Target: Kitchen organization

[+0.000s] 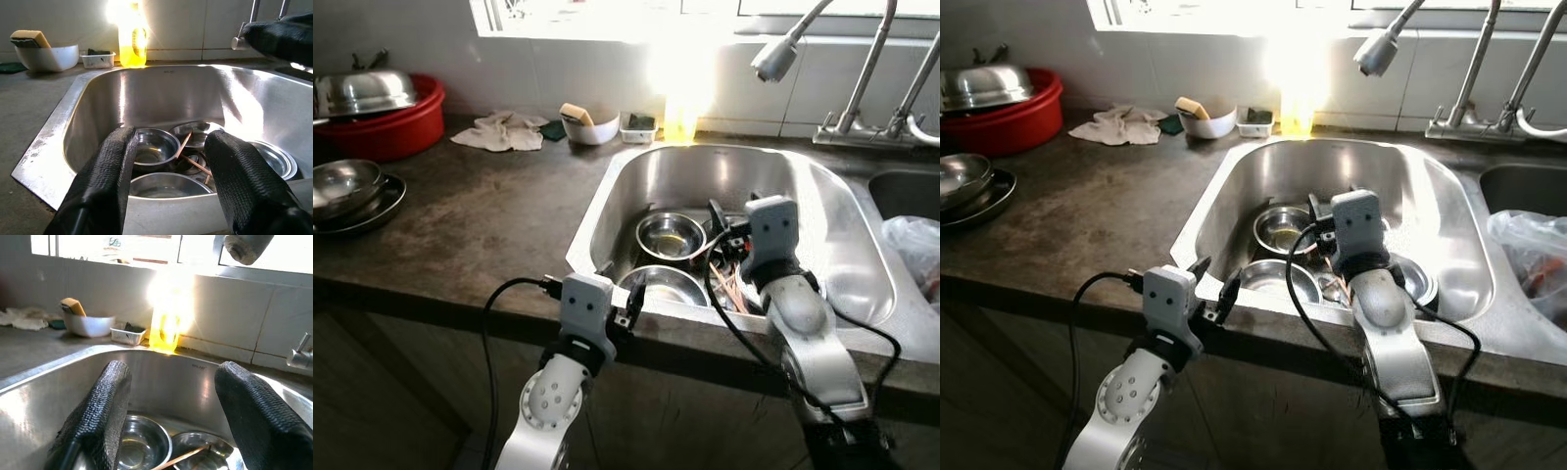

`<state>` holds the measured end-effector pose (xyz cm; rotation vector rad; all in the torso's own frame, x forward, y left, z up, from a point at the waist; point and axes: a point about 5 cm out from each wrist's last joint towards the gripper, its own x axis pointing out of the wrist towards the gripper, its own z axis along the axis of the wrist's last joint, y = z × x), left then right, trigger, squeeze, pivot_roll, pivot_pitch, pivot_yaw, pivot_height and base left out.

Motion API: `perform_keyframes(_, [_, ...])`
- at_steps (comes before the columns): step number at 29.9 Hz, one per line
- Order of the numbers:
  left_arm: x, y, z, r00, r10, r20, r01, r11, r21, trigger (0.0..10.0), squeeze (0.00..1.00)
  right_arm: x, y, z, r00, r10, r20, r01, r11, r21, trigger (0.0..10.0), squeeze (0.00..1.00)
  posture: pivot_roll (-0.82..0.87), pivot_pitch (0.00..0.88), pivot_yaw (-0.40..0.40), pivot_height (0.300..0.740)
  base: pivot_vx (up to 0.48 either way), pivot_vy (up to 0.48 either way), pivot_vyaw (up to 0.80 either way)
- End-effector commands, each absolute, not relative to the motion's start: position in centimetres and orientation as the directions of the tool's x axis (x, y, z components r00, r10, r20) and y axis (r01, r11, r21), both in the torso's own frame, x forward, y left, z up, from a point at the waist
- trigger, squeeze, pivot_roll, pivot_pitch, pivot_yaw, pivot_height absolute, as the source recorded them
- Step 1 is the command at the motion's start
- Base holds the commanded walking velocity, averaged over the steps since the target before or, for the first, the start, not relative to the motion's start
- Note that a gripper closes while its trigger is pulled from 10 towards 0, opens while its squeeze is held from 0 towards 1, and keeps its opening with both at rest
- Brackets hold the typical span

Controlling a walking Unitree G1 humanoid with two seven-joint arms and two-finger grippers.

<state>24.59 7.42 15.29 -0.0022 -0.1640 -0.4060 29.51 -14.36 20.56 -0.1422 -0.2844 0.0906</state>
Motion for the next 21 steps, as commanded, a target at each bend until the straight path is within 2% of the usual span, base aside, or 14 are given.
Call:
perform_keyframes(1, [24.7,7.6,15.3,0.909,-0.387,0.154,0.386,0.922,0.038,10.0,0.0,28.9,-14.1,21.0,0.952,0.109,0.287,-0.076,0.989,-0.124,10.0,0.0,0.07,0.031,0.004,0.74,0.0,0.0,0.0])
perform_keyframes(9, [24.9,7.8,15.5,0.911,-0.38,0.161,0.379,0.924,0.037,10.0,0.0,26.9,-13.6,20.0,0.964,0.09,0.252,-0.079,0.996,-0.051,10.0,0.0,0.07,0.026,0.007,0.74,0.0,0.0,0.0])
perform_keyframes(16, [25.0,7.8,15.5,0.909,-0.383,0.162,0.382,0.923,0.038,10.0,0.0,26.8,-13.8,20.3,0.964,0.061,0.259,-0.048,0.997,-0.057,10.0,0.0,0.07,0.023,0.015,0.74,0.0,0.0,0.0])
perform_keyframes(21, [25.0,7.9,15.6,0.909,-0.385,0.162,0.383,0.923,0.039,10.0,0.0,26.8,-13.7,20.3,0.965,0.059,0.255,-0.044,0.997,-0.063,10.0,0.0,0.07,0.022,0.018,0.74,0.0,0.13,0.65])
